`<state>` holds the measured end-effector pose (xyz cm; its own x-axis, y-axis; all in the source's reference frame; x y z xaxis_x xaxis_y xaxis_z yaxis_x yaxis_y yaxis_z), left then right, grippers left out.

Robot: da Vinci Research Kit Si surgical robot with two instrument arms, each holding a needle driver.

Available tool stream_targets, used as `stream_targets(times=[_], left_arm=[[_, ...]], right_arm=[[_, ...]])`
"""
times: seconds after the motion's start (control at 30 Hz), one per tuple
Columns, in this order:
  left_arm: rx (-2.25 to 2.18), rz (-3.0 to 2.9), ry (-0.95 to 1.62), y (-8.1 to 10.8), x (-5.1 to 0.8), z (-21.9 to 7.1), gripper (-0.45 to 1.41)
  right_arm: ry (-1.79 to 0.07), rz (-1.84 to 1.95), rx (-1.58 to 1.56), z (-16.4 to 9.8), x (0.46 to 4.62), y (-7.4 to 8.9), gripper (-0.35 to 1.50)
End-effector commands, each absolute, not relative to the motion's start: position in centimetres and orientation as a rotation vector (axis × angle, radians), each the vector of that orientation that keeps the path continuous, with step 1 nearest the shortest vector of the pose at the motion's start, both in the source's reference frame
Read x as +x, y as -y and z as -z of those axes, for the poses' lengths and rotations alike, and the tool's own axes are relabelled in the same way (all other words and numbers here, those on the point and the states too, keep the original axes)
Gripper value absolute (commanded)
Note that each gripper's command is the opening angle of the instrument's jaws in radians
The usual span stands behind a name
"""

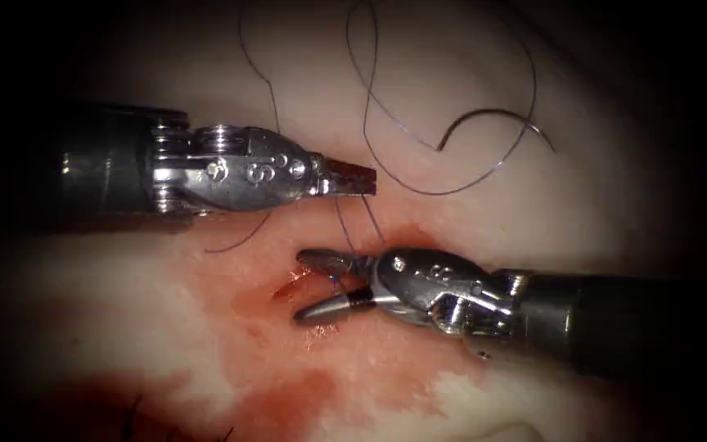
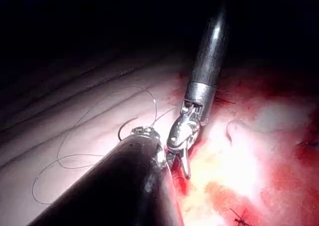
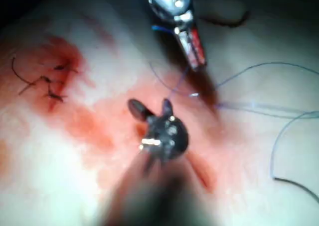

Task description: Wound Closure

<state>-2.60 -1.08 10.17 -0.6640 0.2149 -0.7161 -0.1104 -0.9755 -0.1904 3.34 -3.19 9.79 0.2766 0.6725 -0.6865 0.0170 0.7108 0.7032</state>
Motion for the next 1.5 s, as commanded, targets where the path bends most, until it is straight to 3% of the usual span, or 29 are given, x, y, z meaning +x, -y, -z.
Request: stream_targets(times=[0.03,0.53,0.93,1.0,1.03,1.07,1.1,1.13,1.5], left_arm=[[-1.192,-2.707,0.193,1.06,-2.66,-10.22,-0.45],[-1.198,-2.7,0.192,1.04,-2.64,-10.19,-0.45],[-1.198,-2.698,0.196,1.03,-2.62,-10.15,-0.45],[-1.198,-2.698,0.196,1.03,-2.62,-10.15,-0.45],[-1.198,-2.698,0.196,1.03,-2.62,-10.15,-0.45],[-1.198,-2.698,0.196,1.03,-2.62,-10.15,-0.45],[-1.198,-2.698,0.196,1.03,-2.62,-10.15,-0.45],[-1.197,-2.698,0.196,1.03,-2.62,-10.15,-0.45],[-1.197,-2.699,0.195,1.03,-2.61,-10.16,-0.45]], right_arm=[[-1.229,-0.485,0.678,-9.82,3.42,3.2,1.33],[-1.227,-0.475,0.673,-9.91,3.49,3.27,1.33],[-1.223,-0.465,0.685,-10.03,3.52,3.32,1.19],[-1.223,-0.459,0.691,-10.04,3.51,3.31,1.06],[-1.223,-0.455,0.695,-10.05,3.5,3.31,0.88],[-1.221,-0.447,0.703,-10.05,3.49,3.3,0.46],[-1.234,-0.431,0.721,-10.05,3.45,3.3,-0.23],[-1.244,-0.42,0.734,-10.05,3.43,3.27,-0.35],[-1.253,-0.452,0.691,-10.02,3.41,3.21,-0.35]])
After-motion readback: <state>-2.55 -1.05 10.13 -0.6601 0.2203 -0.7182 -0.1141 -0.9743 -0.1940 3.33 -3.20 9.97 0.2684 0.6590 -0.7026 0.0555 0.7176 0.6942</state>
